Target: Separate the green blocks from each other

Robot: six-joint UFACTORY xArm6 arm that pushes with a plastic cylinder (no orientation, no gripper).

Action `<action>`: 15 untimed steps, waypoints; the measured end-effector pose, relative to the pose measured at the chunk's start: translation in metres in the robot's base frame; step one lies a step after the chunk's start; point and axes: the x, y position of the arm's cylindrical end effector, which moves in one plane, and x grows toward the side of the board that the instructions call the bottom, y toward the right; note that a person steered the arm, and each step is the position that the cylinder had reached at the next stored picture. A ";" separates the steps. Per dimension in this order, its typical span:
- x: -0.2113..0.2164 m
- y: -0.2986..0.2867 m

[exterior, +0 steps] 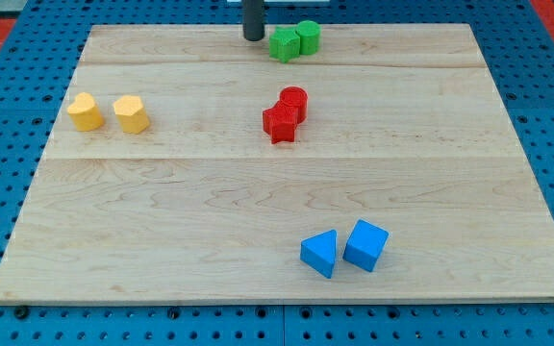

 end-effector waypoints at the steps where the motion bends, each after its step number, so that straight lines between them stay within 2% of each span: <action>1: -0.008 0.001; 11: -0.010 0.000; 12: 0.000 0.051; 13: -0.007 0.114; 14: -0.001 0.123; 15: 0.031 0.123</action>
